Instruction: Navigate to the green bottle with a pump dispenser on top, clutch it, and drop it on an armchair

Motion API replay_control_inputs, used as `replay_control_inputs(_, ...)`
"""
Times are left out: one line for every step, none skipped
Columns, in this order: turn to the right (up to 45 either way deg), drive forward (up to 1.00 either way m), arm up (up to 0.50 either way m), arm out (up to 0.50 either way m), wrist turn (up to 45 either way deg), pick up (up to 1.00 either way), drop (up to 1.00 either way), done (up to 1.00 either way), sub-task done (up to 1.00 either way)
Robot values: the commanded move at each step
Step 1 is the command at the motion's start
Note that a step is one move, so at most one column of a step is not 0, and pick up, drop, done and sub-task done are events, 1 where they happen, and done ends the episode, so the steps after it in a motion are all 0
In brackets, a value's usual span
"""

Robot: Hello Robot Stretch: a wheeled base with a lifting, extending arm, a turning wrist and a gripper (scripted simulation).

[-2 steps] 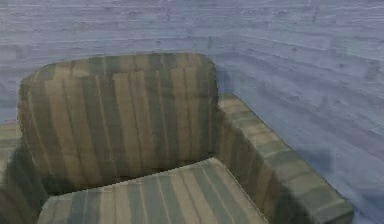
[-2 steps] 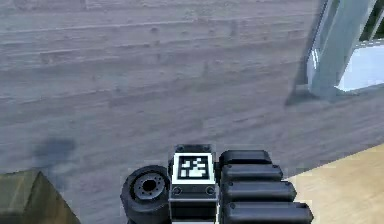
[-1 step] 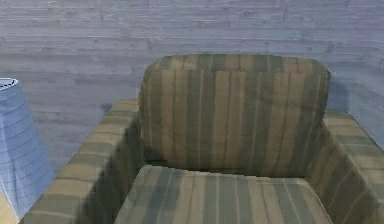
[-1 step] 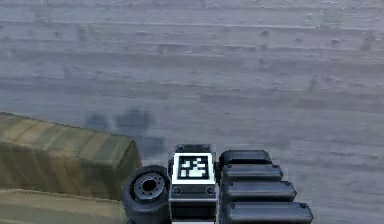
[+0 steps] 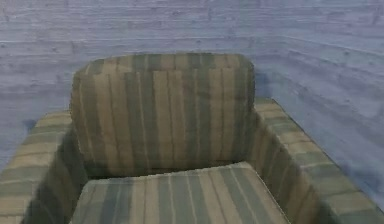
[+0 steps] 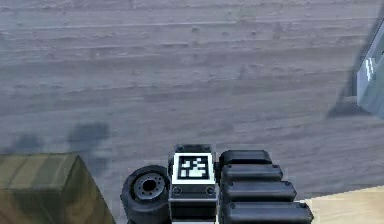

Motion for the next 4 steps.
replay_control_inputs(3.0,0.0,0.0,0.0,0.0,0.0,0.0,0.0,0.0)
replay_control_inputs(-45.0,0.0,0.0,0.0,0.0,0.0,0.0,0.0,0.0)
replay_control_inputs(-45.0,0.0,0.0,0.0,0.0,0.0,0.0,0.0,0.0)
replay_control_inputs(-6.0,0.0,0.0,0.0,0.0,0.0,0.0,0.0,0.0)
